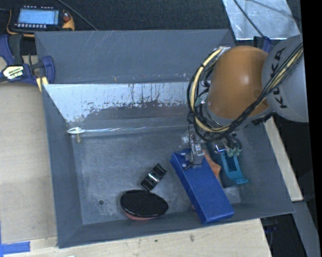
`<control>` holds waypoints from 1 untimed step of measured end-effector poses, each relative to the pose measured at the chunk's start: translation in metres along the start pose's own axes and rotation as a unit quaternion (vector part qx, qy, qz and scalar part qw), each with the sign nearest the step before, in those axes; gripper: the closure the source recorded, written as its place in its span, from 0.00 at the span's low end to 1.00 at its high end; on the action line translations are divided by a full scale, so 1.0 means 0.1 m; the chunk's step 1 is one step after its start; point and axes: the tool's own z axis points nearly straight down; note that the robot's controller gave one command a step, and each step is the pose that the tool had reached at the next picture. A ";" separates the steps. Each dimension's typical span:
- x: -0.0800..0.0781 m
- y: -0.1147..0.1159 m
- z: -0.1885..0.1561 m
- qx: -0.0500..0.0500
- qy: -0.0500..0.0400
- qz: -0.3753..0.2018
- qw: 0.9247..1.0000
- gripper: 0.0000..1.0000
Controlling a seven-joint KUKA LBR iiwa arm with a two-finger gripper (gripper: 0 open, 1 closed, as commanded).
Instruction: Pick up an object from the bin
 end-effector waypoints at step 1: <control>-0.55 0.09 -0.26 0.000 0.000 0.002 1.000 1.00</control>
Offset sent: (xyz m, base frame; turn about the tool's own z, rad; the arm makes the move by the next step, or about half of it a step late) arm -0.0010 0.0043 0.0547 -0.0065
